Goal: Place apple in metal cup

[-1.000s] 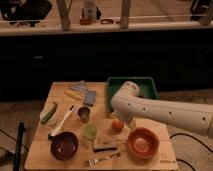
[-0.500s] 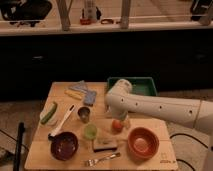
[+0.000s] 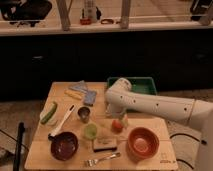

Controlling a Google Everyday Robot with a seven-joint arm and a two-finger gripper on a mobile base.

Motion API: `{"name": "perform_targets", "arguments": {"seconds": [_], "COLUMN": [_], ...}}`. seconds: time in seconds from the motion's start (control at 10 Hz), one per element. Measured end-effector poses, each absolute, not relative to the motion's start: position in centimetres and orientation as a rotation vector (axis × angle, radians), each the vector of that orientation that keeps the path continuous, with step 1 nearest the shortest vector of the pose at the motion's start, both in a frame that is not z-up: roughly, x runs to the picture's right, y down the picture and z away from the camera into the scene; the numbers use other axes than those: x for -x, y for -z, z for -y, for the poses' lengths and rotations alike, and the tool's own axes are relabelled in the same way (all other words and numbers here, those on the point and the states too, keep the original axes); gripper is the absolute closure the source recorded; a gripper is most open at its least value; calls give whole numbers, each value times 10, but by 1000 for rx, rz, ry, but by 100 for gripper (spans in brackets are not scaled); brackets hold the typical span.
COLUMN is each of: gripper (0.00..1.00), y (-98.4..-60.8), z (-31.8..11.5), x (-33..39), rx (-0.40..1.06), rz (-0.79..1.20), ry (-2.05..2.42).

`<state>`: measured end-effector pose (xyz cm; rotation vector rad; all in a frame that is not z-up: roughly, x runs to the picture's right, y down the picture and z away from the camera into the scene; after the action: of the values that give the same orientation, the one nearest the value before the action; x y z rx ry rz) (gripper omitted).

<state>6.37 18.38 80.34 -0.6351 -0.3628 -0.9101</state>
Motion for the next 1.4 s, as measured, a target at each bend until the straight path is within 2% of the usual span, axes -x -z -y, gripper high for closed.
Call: {"name": "perform_targets", "arguments": {"seconds": [0.9, 1.1, 1.2, 1.3, 1.4], "gripper": [21, 38, 50, 56, 67], "y": [-832, -834, -836, -837, -838], "z": [-203, -207, -209, -209, -210], "x": [-75, -79, -80, -80, -82], "rx": [677, 685, 688, 690, 695], "rz": [435, 441, 444, 447, 449], "ry": [862, 854, 851, 849, 846]}}
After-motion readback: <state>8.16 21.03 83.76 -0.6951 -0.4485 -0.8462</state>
